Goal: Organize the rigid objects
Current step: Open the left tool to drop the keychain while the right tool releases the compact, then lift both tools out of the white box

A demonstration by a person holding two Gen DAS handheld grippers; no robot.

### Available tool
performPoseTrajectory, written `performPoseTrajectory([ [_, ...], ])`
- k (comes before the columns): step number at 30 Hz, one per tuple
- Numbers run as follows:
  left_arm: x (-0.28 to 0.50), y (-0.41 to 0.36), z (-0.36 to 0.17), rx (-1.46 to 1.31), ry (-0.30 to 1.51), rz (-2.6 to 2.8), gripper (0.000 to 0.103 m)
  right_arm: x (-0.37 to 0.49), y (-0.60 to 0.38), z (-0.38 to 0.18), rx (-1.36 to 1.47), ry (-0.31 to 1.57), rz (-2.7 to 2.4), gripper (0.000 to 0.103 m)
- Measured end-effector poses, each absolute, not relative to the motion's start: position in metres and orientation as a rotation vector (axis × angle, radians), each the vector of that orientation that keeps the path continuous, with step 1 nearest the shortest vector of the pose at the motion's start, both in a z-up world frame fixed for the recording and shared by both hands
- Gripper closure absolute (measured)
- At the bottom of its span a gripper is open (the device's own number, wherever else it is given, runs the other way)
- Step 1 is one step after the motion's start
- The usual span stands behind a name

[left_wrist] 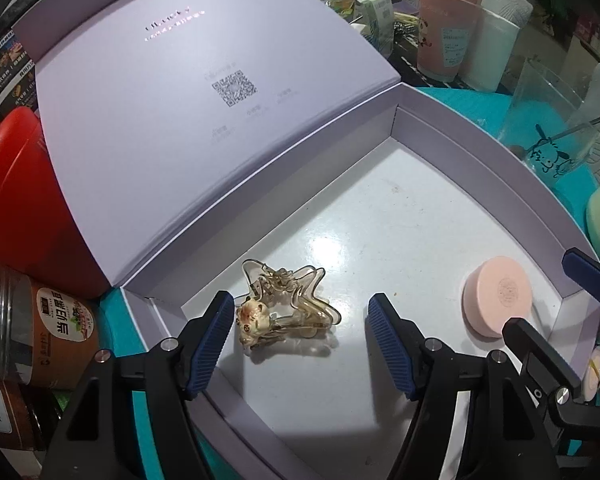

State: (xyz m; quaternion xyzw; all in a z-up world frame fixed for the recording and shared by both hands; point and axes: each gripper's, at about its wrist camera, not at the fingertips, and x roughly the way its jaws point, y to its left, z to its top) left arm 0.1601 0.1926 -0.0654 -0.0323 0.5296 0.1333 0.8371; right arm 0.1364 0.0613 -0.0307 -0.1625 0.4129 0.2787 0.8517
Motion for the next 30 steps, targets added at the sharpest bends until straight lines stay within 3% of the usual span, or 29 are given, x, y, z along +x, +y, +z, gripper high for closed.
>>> performPoseTrajectory([
  [30, 0.071, 0.171, 0.042, -0.092, 0.908, 0.207, 0.033, 0.073, 0.018, 0.056, -0.278, 0.683, 0.55, 0.039],
])
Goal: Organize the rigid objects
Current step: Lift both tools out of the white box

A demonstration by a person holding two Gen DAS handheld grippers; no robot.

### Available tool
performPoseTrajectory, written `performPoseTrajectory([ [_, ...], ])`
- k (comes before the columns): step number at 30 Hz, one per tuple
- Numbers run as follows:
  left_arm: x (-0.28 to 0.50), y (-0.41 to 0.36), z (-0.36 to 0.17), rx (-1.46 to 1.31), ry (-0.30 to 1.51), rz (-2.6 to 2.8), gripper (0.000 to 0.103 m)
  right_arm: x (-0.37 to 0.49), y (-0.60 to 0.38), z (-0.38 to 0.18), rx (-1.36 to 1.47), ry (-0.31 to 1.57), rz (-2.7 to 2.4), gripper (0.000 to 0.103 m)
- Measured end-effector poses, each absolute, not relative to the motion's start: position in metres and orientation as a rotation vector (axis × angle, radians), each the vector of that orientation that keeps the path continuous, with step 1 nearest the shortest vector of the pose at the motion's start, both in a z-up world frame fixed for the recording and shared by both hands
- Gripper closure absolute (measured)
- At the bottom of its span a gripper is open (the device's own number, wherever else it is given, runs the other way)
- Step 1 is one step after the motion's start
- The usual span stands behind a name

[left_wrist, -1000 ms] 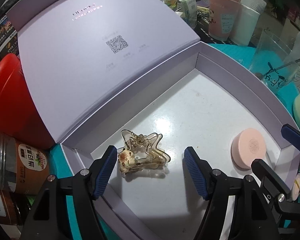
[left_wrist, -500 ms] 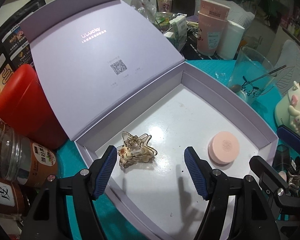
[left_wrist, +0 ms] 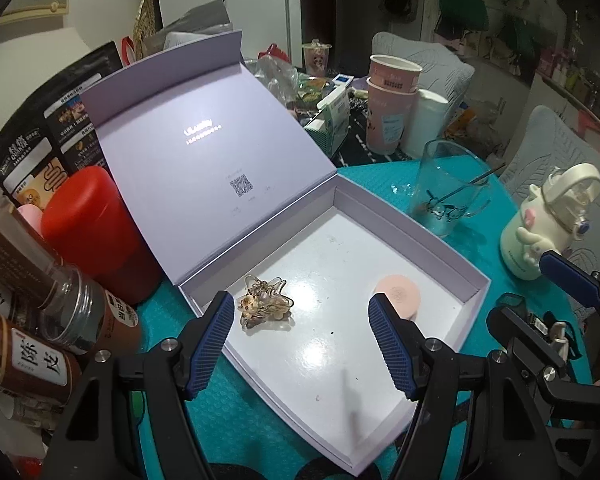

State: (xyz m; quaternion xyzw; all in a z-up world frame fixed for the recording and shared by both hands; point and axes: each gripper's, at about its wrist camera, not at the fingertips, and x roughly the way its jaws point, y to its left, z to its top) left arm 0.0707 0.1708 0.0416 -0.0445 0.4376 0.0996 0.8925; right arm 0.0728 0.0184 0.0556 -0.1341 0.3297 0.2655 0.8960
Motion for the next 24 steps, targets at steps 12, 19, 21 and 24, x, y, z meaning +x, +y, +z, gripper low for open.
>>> performPoseTrajectory([
  [12, 0.028, 0.145, 0.07, -0.087, 0.836, 0.168, 0.033, 0.032, -0.007, 0.078, -0.258, 0.617, 0.536, 0.039],
  [19, 0.008, 0.128, 0.069, -0.098, 0.819, 0.133, 0.033, 0.008, -0.028, 0.078, -0.24, 0.608, 0.509, 0.035],
  [21, 0.003, 0.123, 0.067, -0.103, 0.821, 0.118, 0.033, 0.001, -0.036, 0.075, -0.235, 0.615, 0.496, 0.035],
  [24, -0.004, 0.113, 0.062, -0.101, 0.825, 0.097, 0.033, -0.007, -0.048, 0.071, -0.226, 0.623, 0.477, 0.035],
])
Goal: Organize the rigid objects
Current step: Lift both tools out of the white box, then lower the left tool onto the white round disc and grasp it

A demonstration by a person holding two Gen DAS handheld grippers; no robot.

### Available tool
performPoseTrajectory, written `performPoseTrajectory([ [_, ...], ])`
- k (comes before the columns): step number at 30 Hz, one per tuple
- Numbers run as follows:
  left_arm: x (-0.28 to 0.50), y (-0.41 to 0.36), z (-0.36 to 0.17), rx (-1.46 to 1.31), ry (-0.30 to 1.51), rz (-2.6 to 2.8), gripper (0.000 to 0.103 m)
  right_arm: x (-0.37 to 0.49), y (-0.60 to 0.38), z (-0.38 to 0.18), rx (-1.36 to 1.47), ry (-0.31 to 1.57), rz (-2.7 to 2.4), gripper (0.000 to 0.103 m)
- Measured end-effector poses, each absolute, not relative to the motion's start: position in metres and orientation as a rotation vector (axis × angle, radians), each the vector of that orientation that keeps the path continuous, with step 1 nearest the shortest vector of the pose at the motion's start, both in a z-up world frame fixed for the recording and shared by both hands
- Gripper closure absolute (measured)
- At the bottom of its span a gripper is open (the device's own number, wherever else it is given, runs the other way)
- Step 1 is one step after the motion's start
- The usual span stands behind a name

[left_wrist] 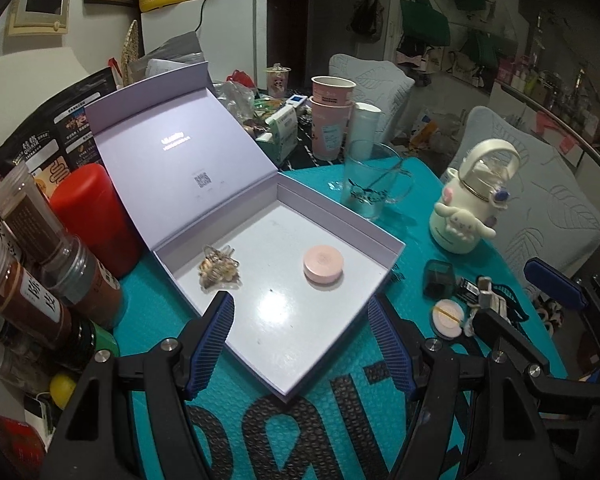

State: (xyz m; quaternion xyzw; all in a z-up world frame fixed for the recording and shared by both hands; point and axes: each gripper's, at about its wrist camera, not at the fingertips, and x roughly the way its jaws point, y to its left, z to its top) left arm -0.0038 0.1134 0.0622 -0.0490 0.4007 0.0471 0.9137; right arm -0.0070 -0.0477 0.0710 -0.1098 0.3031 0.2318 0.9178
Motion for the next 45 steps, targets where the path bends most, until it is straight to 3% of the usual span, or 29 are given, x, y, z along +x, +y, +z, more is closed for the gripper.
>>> performPoseTrajectory([
  [21, -0.016, 0.027, 0.029, 0.003, 0.868, -0.096, 0.033, -0.053, -0.136, 0.049, -0.146, 0.66, 0.31, 0.035],
  [45, 0.041, -0.043, -0.035, 0.11, 0.971, -0.204, 0.033, -0.008, -0.212, -0.008, -0.03, 0.772, 0.275, 0.031],
])
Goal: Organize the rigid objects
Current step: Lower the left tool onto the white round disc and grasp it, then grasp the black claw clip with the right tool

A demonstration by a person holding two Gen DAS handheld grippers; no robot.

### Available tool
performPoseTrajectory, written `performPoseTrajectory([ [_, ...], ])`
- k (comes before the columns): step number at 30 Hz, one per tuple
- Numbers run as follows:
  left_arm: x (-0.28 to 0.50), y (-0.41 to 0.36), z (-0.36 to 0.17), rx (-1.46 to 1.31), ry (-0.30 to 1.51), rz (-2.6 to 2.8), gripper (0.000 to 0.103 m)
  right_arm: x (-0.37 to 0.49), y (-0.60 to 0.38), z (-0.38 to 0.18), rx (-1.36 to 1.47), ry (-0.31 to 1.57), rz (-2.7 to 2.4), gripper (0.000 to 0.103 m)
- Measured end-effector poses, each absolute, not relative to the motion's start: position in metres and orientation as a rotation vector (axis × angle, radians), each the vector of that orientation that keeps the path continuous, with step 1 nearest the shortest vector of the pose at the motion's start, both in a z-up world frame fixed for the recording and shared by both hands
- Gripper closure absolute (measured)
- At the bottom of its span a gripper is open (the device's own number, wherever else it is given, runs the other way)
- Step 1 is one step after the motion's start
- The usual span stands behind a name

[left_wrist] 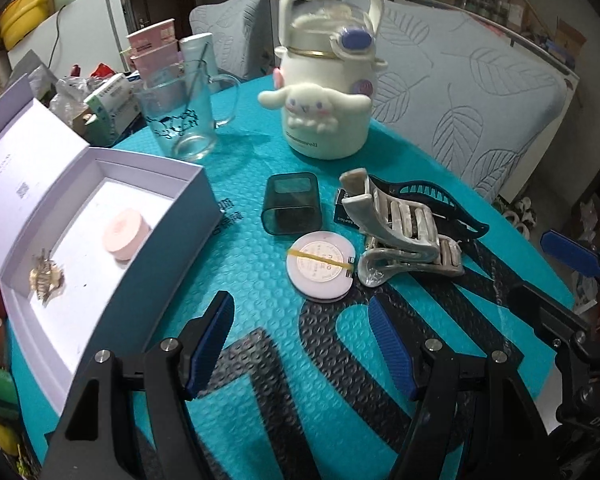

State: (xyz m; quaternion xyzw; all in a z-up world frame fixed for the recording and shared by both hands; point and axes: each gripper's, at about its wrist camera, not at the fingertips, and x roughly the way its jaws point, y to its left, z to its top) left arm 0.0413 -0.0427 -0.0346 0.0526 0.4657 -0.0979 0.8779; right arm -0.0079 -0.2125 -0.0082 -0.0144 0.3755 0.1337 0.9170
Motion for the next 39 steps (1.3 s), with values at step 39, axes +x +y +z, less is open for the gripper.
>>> performPoseTrajectory([
  [39, 0.075, -0.05, -0.062, 0.157, 0.991, -0.246, 0.052, 0.082, -0.23, -0.046, 0.031, 0.863, 0.332, 0.04],
])
